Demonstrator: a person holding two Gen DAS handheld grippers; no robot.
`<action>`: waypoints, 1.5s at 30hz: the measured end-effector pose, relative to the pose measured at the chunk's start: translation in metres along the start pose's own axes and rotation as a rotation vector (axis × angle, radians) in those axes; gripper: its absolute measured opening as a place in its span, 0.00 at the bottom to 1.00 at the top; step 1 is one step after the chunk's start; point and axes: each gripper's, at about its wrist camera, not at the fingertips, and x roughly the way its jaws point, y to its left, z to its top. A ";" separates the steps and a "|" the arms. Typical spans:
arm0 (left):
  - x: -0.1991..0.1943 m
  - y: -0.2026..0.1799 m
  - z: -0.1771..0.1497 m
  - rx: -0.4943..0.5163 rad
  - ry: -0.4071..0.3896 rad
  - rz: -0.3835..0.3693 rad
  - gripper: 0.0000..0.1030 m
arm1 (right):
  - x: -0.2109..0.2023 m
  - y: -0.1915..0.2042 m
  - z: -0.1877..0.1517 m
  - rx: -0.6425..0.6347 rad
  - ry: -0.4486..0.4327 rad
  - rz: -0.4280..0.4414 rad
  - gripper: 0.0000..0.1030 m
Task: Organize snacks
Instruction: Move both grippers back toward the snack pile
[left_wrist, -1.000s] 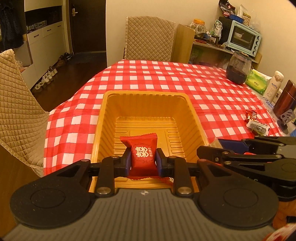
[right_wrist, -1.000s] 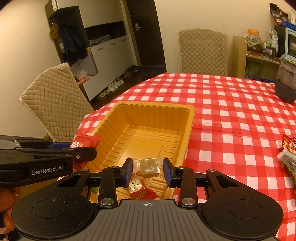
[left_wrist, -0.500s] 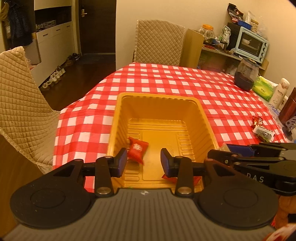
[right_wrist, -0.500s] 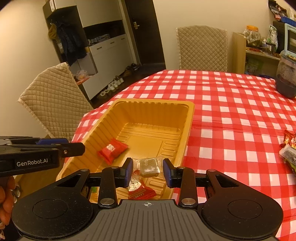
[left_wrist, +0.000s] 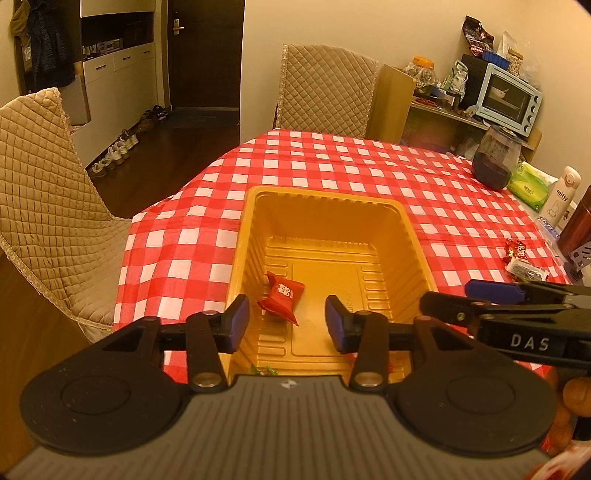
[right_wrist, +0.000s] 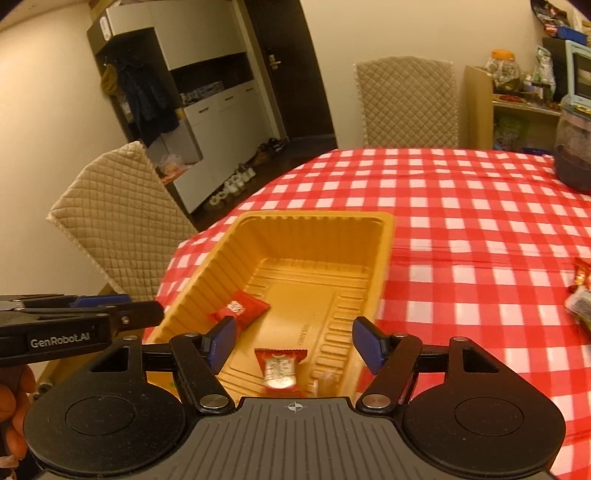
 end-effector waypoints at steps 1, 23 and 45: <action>-0.002 -0.001 -0.001 -0.001 -0.003 -0.003 0.46 | -0.003 -0.002 -0.001 0.004 -0.001 -0.009 0.67; -0.024 -0.096 -0.011 0.087 -0.019 -0.121 0.71 | -0.113 -0.062 -0.022 0.095 -0.077 -0.205 0.67; -0.008 -0.193 -0.014 0.177 -0.024 -0.251 0.92 | -0.185 -0.143 -0.056 0.218 -0.138 -0.401 0.67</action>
